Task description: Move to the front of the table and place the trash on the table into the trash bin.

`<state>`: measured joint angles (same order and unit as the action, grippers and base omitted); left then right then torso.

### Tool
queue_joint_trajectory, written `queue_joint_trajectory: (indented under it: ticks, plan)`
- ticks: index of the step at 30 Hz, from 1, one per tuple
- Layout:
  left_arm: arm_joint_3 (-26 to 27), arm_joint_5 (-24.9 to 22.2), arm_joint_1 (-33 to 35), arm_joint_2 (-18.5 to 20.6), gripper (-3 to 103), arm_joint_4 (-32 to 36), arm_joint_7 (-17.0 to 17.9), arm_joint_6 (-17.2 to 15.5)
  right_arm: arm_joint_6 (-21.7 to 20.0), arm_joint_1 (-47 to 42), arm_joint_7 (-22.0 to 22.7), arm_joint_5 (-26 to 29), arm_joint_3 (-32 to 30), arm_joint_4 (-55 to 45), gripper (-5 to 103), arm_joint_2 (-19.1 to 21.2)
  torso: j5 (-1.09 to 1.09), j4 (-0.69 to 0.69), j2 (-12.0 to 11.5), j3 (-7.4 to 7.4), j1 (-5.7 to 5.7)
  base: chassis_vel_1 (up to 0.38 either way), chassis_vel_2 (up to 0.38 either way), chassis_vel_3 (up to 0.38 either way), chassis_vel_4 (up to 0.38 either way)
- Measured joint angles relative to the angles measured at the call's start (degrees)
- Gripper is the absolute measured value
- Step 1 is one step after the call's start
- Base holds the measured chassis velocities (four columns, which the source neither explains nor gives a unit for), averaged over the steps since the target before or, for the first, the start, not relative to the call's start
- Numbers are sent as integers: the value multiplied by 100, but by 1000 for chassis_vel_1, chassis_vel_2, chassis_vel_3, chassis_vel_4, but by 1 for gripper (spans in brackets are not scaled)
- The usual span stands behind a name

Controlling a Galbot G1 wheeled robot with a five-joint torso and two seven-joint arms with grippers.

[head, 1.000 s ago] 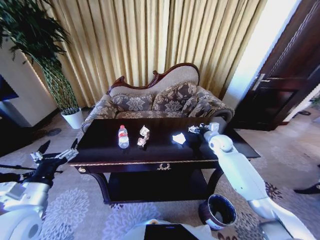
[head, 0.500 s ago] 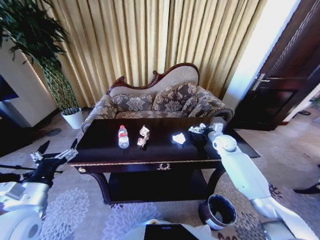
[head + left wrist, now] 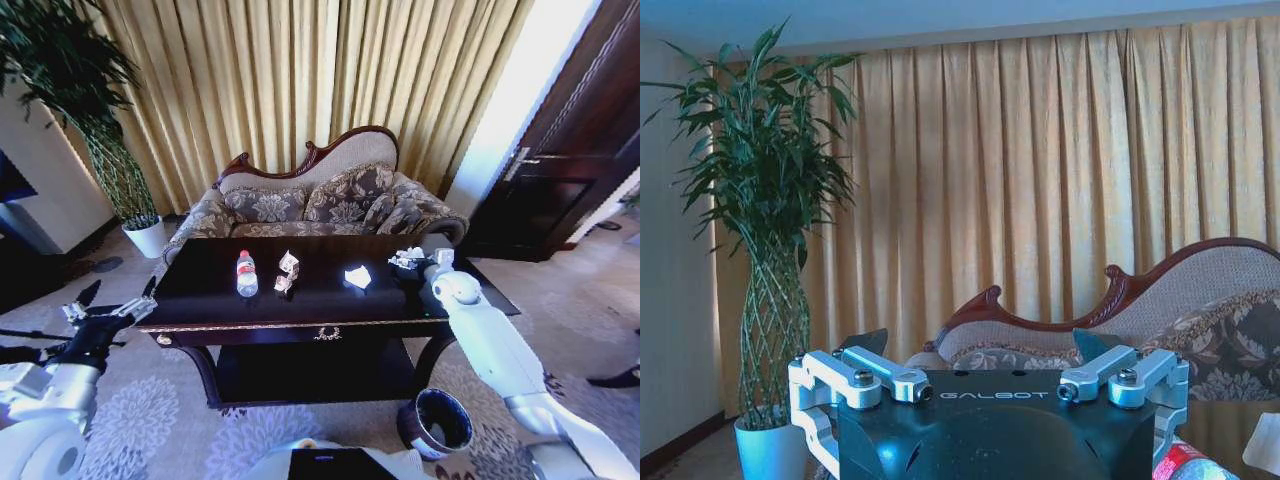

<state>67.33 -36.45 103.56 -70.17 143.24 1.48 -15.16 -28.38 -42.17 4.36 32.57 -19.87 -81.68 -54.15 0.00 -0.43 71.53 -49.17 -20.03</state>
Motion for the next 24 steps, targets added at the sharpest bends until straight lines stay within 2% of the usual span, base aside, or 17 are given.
queue_joint_trajectory:
  ticks: [4, 8, 10, 14, 17, 19, 20, 23, 24]
  plan:
    - [4, -5, 0, 10, 100, 0, 0, 11, 0, -16, -5, -2, 2, -5, 101, -1, 0, 0, 0, 0, 0, 0, 0, 0, 0]
    - [5, -12, -1, 8, 100, 0, 0, 15, -3, -16, -10, 0, 22, -38, 83, -2, 0, 0, 0, 0, 0, 0, 0, 0, 0]
    - [7, -12, 1, 6, 100, 0, 0, 17, -3, -21, -11, 0, 26, -50, 83, -2, -1, 0, 0, 0, 0, 0, 0, 0, 0]
    - [23, -18, 5, 8, 100, 0, 0, 35, -4, -76, -11, -4, 25, -89, 61, -13, -1, 0, 0, 0, 0, 0, 0, 0, 0]
    - [27, -19, 5, 11, 100, 0, 0, 37, -4, -103, -11, -7, 13, -112, 56, -13, 0, 0, 0, 0, 0, 0, 0, 0, 0]
    - [27, -20, 5, 12, 100, 0, 0, 40, -3, -122, -12, -8, -10, -132, 44, -13, -1, 0, 0, 0, 0, 0, 0, 0, 0]
    - [27, -20, 5, 12, 100, 0, 0, 40, -3, -122, -12, -8, -10, -132, 44, -13, -1, 0, 0, 0, 0, 0, 0, 0, 0]
    - [23, -20, 3, 11, 100, 0, 0, 41, 4, -171, -11, -9, -48, -167, 29, -5, -1, 0, 0, 0, 0, 0, 0, 0, 0]
    - [23, -20, 3, 11, 100, 0, 0, 41, 4, -171, -11, -9, -48, -167, 29, -5, -1, 0, 0, 0, 0, 0, 0, 0, 0]
